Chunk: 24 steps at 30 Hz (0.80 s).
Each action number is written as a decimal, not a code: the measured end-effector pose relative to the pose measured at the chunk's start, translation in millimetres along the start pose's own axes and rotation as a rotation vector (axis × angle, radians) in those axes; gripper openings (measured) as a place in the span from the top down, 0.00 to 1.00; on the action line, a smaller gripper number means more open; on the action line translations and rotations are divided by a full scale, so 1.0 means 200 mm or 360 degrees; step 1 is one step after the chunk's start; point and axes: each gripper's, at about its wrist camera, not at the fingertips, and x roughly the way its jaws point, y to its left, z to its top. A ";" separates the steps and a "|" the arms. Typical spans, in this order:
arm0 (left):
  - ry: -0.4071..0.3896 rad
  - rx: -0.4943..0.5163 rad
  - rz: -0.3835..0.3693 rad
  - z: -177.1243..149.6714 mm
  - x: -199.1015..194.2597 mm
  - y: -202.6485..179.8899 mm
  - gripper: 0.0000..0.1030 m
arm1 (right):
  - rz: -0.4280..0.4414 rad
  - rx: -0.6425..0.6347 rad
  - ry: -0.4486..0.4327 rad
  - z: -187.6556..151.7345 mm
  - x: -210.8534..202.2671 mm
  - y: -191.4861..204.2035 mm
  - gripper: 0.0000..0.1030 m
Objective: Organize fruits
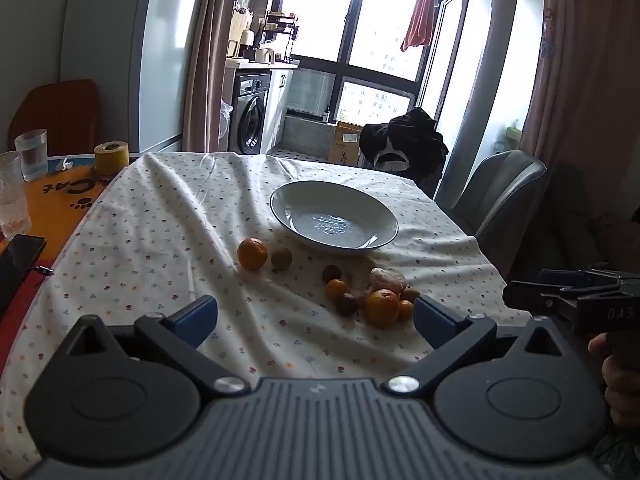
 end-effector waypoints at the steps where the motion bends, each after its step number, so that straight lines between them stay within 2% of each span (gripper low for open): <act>1: 0.0001 0.0004 0.0000 0.00 0.00 0.00 0.00 | 0.0001 0.0004 -0.0001 0.00 0.00 0.00 0.00; 24: -0.0001 0.0017 0.0004 0.00 -0.01 0.01 0.00 | -0.0014 -0.0038 -0.0006 0.00 0.00 0.00 0.00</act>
